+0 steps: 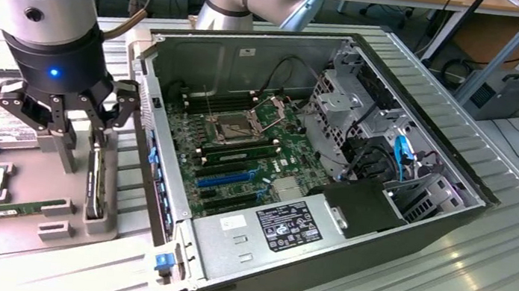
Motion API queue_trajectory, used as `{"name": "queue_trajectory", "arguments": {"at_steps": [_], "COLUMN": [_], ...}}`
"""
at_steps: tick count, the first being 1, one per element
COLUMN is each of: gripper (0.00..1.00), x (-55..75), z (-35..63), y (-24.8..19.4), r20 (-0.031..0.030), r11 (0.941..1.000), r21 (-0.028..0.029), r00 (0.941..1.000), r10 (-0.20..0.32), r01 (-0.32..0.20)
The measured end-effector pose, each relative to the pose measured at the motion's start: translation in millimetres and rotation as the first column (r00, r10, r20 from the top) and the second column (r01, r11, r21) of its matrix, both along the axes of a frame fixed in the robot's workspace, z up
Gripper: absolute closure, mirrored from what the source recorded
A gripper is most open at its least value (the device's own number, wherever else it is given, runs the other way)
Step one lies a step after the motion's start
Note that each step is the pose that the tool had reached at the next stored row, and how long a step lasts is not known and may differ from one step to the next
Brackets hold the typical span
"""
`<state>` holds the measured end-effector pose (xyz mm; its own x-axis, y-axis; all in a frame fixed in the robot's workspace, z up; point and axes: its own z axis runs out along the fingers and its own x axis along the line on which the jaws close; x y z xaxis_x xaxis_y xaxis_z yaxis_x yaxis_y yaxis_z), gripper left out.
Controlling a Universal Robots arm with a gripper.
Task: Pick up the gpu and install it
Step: 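Pick up the gpu and move the gpu toward the slot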
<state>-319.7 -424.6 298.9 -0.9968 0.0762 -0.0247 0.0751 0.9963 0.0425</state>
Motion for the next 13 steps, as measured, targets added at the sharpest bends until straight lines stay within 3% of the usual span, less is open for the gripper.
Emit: {"name": "queue_trajectory", "arguments": {"at_steps": [13], "gripper": [0.58], "x": [2.7], "z": [-6.5], "y": [-0.1], "r20": [0.0002], "r11": [1.0000], "r21": [0.0002], "r00": [1.0000], "r10": [0.000], "r01": [0.000]}}
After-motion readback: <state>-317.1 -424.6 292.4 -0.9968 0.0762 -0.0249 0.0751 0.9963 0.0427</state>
